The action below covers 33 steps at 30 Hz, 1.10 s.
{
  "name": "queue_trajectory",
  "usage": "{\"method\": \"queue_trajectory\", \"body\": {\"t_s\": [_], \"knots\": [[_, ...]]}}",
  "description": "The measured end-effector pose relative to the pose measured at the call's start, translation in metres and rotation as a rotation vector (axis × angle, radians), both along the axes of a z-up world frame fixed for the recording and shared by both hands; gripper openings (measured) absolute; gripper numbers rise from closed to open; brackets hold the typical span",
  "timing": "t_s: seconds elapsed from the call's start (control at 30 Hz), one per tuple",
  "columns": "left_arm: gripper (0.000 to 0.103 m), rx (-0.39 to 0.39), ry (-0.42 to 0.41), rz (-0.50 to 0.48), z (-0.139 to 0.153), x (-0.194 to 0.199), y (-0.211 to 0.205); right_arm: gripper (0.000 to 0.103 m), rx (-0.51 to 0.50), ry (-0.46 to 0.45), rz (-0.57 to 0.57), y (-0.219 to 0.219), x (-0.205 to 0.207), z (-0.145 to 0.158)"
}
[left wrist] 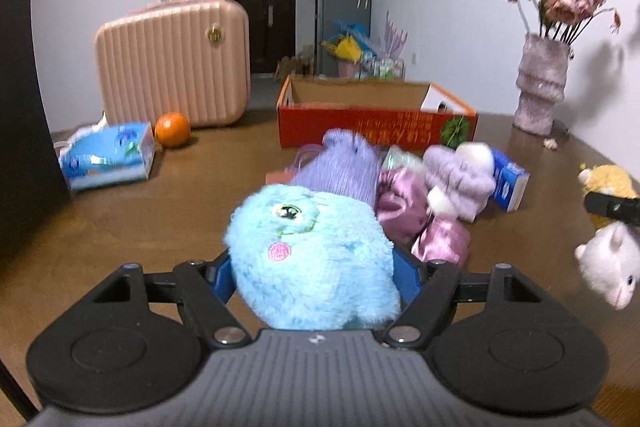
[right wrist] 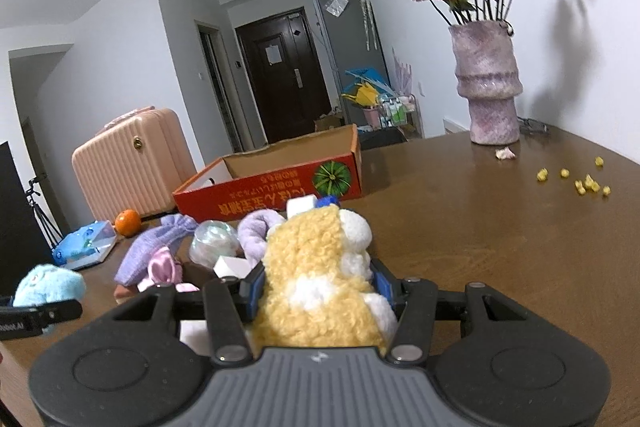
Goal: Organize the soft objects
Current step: 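Lift both plushes and carry them toward the open cardboard box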
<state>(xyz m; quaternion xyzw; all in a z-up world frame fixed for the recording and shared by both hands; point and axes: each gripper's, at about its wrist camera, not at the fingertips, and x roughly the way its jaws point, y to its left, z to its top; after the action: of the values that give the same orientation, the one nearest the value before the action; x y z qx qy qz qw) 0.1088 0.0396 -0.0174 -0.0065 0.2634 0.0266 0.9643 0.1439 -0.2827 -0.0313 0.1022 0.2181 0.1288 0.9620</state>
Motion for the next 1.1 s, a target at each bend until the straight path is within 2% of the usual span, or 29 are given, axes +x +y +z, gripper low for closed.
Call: {"method": "queue_trajectory", "body": {"t_s": [0.47,1.1], "knots": [[0.076,-0.008,-0.11,-0.023,0.036,0.015,-0.008,0.051,0.005,-0.063,0.034,0.026,0.017,0.027],[0.076,-0.019,-0.198,-0.017,0.065,0.068,-0.008,0.051,0.019,-0.127,0.037,0.065,0.071,0.053]]}}
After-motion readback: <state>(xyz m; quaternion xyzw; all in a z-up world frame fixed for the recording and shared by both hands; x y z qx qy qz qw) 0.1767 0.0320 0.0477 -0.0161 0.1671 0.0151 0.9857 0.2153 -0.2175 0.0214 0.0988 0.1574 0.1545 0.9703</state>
